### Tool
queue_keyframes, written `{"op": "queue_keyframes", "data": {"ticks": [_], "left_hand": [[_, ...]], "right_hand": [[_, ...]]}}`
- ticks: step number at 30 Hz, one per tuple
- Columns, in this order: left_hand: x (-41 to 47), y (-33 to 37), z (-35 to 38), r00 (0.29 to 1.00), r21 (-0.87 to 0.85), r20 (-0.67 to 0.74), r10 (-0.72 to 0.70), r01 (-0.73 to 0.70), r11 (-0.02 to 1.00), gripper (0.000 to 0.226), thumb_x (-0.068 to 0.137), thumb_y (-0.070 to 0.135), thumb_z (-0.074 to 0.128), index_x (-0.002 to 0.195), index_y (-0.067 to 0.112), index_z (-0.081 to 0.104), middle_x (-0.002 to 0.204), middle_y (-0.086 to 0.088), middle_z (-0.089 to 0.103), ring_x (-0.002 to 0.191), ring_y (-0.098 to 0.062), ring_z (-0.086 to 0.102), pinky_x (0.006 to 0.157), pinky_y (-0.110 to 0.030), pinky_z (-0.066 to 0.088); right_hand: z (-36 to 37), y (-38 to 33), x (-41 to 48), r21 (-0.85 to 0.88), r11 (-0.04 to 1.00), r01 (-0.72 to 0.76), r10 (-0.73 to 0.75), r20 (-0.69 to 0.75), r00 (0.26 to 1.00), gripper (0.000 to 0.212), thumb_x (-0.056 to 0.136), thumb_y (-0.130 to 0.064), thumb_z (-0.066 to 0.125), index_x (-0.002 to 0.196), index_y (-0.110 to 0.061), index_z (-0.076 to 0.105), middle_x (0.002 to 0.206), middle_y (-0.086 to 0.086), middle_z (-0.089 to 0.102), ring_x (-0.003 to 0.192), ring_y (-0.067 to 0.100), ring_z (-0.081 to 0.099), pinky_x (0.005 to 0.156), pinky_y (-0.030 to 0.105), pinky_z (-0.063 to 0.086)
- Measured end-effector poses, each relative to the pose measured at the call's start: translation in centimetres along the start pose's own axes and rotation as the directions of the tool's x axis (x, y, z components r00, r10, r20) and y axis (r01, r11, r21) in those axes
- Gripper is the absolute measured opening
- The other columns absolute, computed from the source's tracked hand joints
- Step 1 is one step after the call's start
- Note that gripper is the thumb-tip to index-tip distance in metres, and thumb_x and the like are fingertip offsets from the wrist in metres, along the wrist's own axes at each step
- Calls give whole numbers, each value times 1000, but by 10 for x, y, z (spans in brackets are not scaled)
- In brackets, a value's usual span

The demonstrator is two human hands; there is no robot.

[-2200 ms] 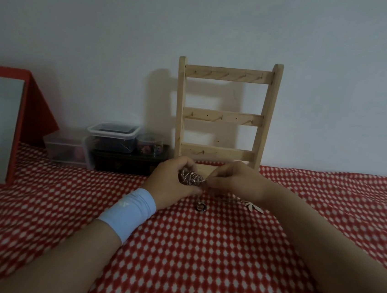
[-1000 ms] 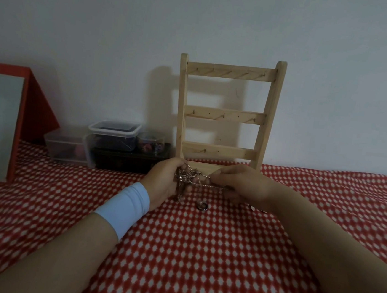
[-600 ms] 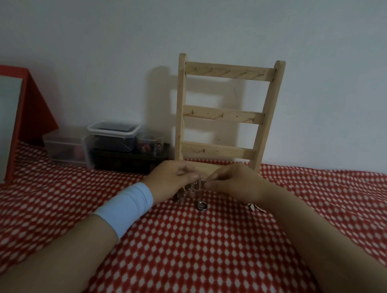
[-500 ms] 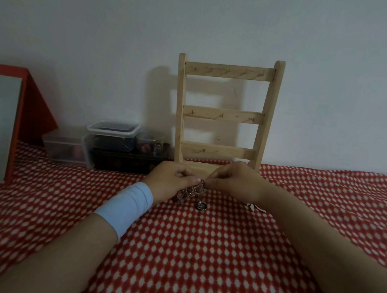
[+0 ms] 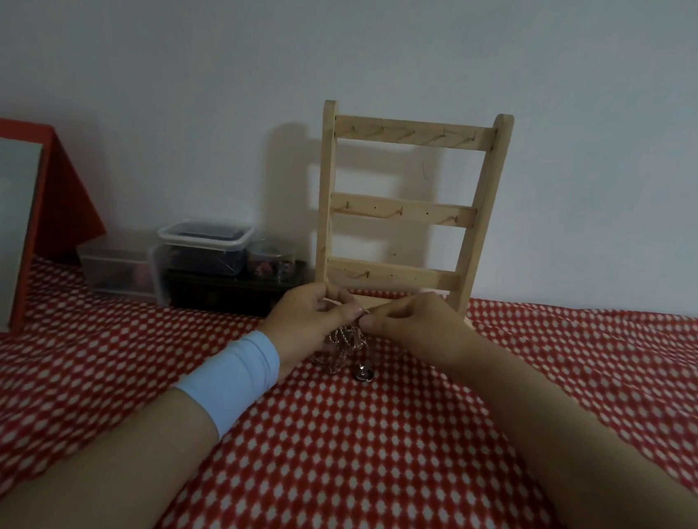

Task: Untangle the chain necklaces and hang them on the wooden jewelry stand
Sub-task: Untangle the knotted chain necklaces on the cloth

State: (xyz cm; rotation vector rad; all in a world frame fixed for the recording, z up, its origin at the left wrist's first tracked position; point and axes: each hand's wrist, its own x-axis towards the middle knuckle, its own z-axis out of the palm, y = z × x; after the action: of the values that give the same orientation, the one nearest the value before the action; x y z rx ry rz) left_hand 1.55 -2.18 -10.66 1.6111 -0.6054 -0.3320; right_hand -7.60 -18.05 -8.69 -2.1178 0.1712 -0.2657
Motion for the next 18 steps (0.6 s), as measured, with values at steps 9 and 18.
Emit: {"op": "queue_keyframes", "data": {"ticks": [9, 18], "left_hand": [[3, 3, -2, 984, 181, -25, 176, -169, 969, 9, 92, 24, 66, 96, 15, 67, 99, -5, 72, 94, -20, 69, 83, -38, 58], [-4, 6, 0, 975, 277, 160, 154, -194, 941, 5, 89, 32, 68, 90, 31, 72, 91, 14, 73, 87, 0, 66, 80, -14, 49]], "right_hand": [[1, -1, -3, 238, 966, -102, 94, 46, 994, 23, 93, -31, 71, 101, -12, 80, 97, -5, 80, 93, 4, 73, 87, 20, 52], [-4, -10, -8, 215, 973, -80, 70, 53, 996, 28, 103, -33, 55, 102, -17, 77, 101, -5, 78, 92, 5, 72, 83, 22, 48]]}}
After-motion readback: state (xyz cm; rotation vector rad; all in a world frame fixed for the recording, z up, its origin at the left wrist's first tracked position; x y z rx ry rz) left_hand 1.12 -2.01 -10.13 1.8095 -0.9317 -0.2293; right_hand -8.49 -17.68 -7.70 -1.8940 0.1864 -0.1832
